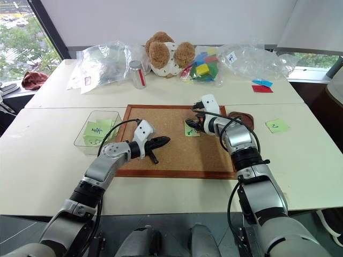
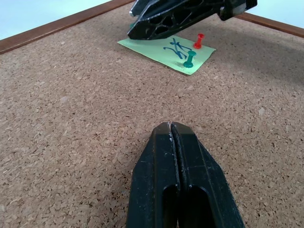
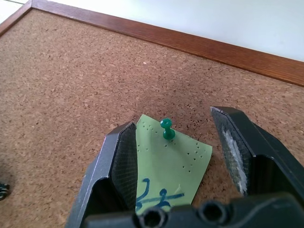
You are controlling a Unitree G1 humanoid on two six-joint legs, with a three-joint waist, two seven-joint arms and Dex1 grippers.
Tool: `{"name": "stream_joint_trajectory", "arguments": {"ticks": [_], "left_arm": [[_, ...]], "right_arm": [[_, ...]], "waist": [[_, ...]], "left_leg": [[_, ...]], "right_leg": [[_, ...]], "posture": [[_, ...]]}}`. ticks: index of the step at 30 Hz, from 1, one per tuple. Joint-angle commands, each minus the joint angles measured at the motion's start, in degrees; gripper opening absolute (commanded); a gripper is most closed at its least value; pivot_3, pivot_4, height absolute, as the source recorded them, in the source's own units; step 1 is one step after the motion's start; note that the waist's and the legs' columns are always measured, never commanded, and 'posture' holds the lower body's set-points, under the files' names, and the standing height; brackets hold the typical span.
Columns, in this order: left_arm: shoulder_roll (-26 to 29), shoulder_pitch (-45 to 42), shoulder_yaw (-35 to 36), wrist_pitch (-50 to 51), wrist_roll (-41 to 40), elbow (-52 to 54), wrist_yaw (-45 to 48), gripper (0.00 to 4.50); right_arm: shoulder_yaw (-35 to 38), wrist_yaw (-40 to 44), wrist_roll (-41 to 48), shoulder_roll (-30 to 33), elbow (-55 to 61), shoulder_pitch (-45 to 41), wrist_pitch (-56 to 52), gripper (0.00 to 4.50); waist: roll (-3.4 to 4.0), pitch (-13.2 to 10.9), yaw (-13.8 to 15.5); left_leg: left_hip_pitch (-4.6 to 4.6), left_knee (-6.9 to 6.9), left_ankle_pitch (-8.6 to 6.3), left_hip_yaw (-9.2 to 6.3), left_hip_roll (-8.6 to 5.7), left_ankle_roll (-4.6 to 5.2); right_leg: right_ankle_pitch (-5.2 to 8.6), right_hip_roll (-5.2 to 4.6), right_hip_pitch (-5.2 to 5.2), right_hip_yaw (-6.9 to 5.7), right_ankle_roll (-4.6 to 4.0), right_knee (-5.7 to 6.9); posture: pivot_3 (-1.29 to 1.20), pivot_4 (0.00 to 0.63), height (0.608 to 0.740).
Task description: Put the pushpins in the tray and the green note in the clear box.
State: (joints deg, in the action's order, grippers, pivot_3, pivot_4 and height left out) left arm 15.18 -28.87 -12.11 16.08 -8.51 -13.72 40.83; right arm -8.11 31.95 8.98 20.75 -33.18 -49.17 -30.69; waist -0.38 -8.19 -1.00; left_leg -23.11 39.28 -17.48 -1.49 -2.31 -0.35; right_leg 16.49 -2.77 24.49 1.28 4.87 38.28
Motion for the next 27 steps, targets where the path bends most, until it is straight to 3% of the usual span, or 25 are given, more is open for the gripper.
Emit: {"name": "stream_joint_trajectory", "arguments": {"ticks": [1, 3, 5, 6, 27], "left_arm": [[-0.15, 1.06, -0.10, 0.96, 0.56, 0.79, -0.37, 0.00], [-0.08, 1.29, -0.12, 1.04, 0.65, 1.07, -0.32, 0.00], [0.00, 1.55, -0.12, 1.18, 0.67, 1.31, -0.28, 0.00], [0.02, 1.62, -0.11, 1.24, 0.65, 1.38, -0.26, 0.00], [0.38, 1.96, -1.83, 3.04, 2.15, -0.49, 0.62, 0.00]], "right_arm": [[1.75, 0.34, -0.49, -0.81, -0.72, -2.50, 2.07, 2.15], [1.93, 0.41, -0.77, -0.97, -1.65, -2.79, 2.60, 1.37], [2.15, 0.56, -0.93, -1.06, -1.98, -2.86, 2.82, 0.24], [2.24, 0.65, -1.04, -1.10, -1.99, -2.86, 2.88, 0.01], [8.80, 0.39, 2.74, 2.37, 20.26, -0.68, -10.31, 0.01]], "waist": [[0.00, 0.00, -0.01], [0.00, 0.00, -0.01], [0.00, 0.00, -0.03], [0.00, 0.00, -0.03], [0.04, 0.07, 0.10]], "left_leg": [[0.00, 0.00, 0.00, 0.00, 0.00, 0.00], [0.00, 0.00, 0.00, 0.00, 0.00, 0.00], [0.00, 0.00, 0.00, 0.00, 0.00, 0.00], [0.00, -0.01, 0.00, 0.00, 0.00, -0.01], [0.08, -0.07, 0.00, -0.01, 0.00, 0.00]], "right_leg": [[0.00, 0.00, 0.00, 0.00, 0.00, 0.00], [0.00, 0.00, 0.00, 0.00, 0.00, 0.00], [0.00, 0.00, 0.00, 0.00, 0.00, 0.00], [0.00, 0.00, 0.00, 0.00, 0.00, 0.00], [0.00, -0.01, -0.04, 0.01, 0.00, 0.00]], "posture": [[0.00, 0.150, 0.740], [0.00, 0.150, 0.740], [0.00, 0.150, 0.740], [0.00, 0.150, 0.740], [0.00, 0.150, 0.740]]}}
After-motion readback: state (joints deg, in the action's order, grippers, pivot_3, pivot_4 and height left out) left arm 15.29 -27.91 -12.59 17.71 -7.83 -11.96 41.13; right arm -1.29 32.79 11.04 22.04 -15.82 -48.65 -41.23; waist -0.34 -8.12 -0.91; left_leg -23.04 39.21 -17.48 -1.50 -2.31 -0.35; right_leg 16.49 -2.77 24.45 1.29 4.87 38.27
